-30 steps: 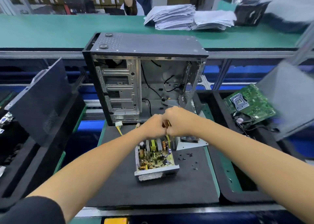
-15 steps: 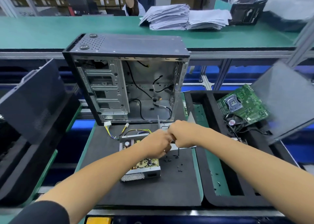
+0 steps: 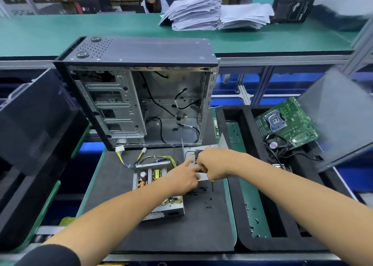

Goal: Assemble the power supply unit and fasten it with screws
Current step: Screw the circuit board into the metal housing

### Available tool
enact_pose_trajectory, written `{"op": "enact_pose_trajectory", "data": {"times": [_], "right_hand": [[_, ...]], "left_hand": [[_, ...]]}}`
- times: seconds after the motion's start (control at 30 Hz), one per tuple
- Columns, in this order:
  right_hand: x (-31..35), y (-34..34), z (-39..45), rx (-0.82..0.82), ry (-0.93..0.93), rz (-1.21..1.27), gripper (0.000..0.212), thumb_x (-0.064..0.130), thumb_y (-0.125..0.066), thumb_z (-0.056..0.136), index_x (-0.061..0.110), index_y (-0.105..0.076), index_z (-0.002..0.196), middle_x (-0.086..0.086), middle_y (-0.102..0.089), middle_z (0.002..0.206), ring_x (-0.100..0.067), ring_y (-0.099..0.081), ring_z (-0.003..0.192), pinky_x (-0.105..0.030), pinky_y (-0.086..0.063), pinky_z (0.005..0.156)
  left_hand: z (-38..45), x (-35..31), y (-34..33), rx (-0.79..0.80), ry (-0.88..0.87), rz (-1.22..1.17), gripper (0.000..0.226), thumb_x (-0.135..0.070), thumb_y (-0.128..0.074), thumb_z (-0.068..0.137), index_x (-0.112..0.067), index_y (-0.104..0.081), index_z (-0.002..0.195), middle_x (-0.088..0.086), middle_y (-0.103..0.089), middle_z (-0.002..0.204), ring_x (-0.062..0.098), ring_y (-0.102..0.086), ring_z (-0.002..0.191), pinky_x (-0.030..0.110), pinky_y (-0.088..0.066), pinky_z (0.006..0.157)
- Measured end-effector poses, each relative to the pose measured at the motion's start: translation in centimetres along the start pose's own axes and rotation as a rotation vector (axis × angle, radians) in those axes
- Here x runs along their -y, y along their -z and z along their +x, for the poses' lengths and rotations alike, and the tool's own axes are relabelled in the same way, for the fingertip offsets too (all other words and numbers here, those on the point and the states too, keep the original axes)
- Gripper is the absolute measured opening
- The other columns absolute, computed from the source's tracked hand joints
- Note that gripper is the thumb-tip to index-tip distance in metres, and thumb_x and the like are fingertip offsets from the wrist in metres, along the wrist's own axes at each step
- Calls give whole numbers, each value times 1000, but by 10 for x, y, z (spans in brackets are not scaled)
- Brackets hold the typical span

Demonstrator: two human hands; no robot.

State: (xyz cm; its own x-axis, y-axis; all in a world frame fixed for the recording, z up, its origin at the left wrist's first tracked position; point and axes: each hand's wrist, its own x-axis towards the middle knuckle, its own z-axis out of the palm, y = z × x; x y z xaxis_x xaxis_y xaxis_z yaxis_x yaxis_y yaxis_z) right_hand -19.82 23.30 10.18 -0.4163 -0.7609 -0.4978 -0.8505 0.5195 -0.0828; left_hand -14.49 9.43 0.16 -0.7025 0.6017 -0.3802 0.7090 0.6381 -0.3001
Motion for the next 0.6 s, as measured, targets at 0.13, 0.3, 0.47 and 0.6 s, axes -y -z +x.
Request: {"op": "enact_pose_trajectory", "data": {"times": [0.13, 0.3, 0.47, 0.6], "right_hand": [[-2, 2, 2, -5, 0, -9, 13, -4, -50, 76, 9, -49, 75, -9, -48, 77, -23, -38, 66, -27, -24, 45], [-1, 6, 3, 1, -1, -28, 13, -3, -50, 76, 9, -48, 73, -9, -47, 72, -19, -33, 56, -27, -23, 44], [-1, 3, 4, 16, -21, -4, 12, -4, -50, 74, 8, -49, 72, -11, -47, 71, -22, -35, 61, -27, -24, 45], [-4, 12, 6, -49, -50, 108, 9, 4, -52, 74, 1, -60, 73, -16, -64, 76, -25, -56, 70, -28, -41, 53]], "left_hand": [[1, 1, -4, -32, -7, -16, 24, -8, -51, 84, -20, -72, 84, -8, -62, 87, 28, -42, 111, 48, -31, 102], [5, -3, -5, -12, 32, -56, 25, -12, -50, 89, -25, -70, 90, -9, -62, 90, 26, -39, 108, 48, -26, 105], [5, -2, -6, -38, 17, -48, 24, -8, -48, 87, -21, -68, 91, -8, -58, 87, 25, -39, 105, 47, -28, 104], [3, 4, 5, -131, 130, -393, 16, -20, -52, 84, -17, -68, 84, -2, -59, 87, 19, -44, 94, 39, -32, 92]]}}
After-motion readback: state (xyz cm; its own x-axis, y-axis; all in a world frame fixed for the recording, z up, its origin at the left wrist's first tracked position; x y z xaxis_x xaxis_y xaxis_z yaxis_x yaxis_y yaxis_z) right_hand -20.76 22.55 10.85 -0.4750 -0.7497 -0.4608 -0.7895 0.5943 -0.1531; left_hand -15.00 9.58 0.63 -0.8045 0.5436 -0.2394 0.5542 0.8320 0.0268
